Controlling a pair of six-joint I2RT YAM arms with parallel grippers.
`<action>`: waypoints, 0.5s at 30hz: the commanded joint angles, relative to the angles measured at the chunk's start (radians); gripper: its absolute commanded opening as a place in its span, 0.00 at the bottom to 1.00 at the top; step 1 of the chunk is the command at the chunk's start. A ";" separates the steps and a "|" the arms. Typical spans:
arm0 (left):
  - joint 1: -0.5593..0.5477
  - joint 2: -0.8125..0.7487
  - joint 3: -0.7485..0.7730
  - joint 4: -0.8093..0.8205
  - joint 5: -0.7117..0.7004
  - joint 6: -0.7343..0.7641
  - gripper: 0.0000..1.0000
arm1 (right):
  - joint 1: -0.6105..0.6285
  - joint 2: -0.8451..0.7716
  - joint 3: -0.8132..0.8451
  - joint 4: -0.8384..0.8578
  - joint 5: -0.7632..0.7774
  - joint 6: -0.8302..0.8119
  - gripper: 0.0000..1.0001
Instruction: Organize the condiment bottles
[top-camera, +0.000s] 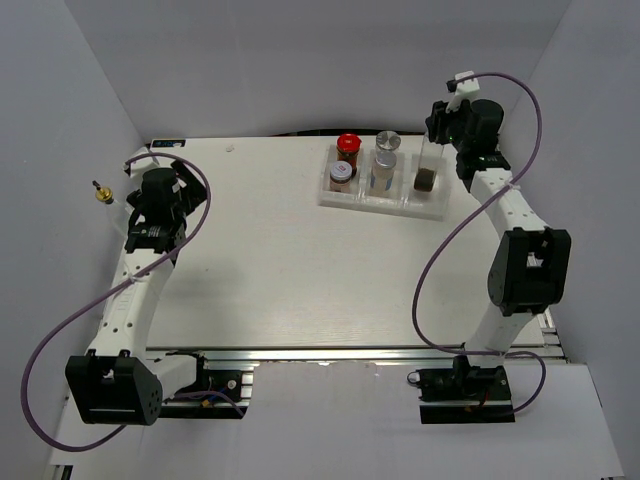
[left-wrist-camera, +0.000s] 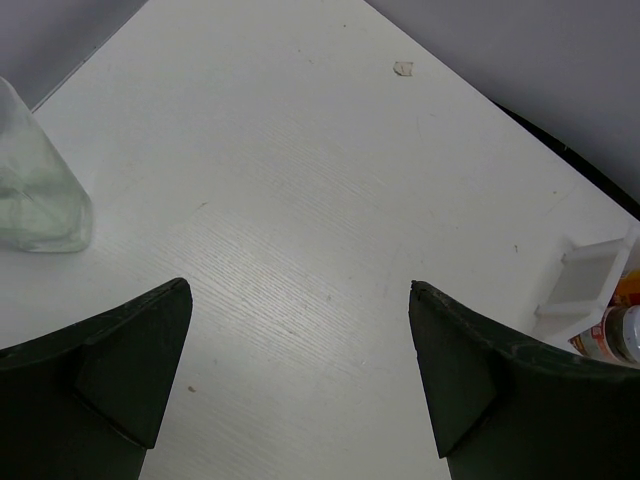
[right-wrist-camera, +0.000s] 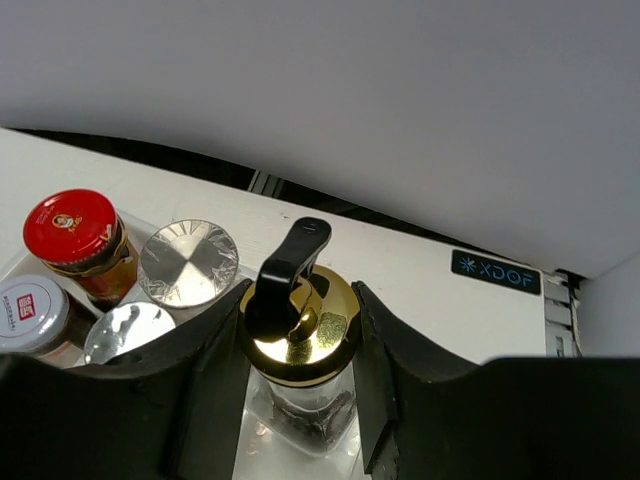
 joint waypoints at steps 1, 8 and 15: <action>-0.003 0.009 0.037 -0.004 -0.017 0.008 0.98 | -0.002 0.026 0.110 0.213 -0.098 -0.059 0.00; -0.003 -0.014 0.021 0.008 0.002 0.002 0.98 | -0.003 0.084 0.115 0.277 -0.135 -0.103 0.00; -0.003 0.015 0.048 -0.036 -0.021 0.005 0.98 | -0.005 0.101 0.035 0.365 -0.106 -0.134 0.00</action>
